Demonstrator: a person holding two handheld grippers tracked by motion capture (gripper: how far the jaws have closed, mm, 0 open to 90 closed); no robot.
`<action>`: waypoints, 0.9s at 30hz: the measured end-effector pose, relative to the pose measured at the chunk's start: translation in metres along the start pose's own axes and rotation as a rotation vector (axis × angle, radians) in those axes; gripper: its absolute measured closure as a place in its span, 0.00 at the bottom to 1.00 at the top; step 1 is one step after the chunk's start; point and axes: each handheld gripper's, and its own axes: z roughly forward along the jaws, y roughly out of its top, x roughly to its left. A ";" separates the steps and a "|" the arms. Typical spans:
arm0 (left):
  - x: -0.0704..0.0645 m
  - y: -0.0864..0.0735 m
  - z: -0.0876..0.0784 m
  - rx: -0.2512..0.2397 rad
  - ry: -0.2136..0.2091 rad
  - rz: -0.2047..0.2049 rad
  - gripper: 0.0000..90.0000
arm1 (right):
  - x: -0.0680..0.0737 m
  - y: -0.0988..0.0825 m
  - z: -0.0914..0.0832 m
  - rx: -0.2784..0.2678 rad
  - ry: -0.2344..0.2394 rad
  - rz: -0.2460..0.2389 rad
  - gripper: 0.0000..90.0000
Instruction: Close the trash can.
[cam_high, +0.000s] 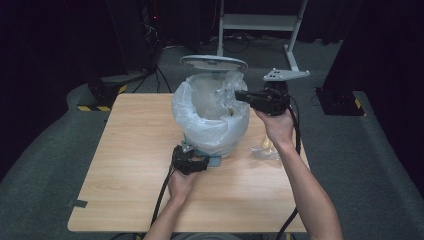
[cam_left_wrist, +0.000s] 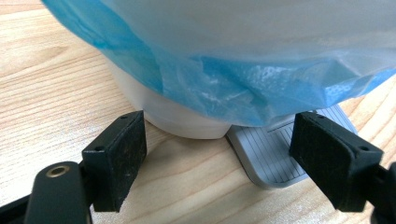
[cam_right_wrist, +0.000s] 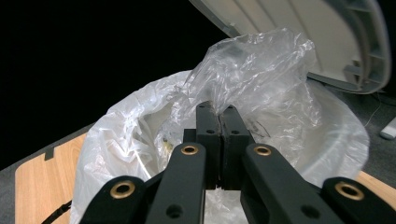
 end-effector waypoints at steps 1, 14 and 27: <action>0.000 0.000 0.000 0.000 0.001 -0.001 0.21 | 0.001 0.001 0.005 0.006 0.004 -0.001 0.99; 0.000 0.000 0.000 0.001 -0.001 -0.003 0.21 | 0.004 -0.001 0.030 0.029 0.012 -0.011 0.98; 0.000 0.000 0.000 0.001 -0.001 -0.002 0.21 | 0.005 -0.007 0.041 0.062 -0.003 0.003 0.67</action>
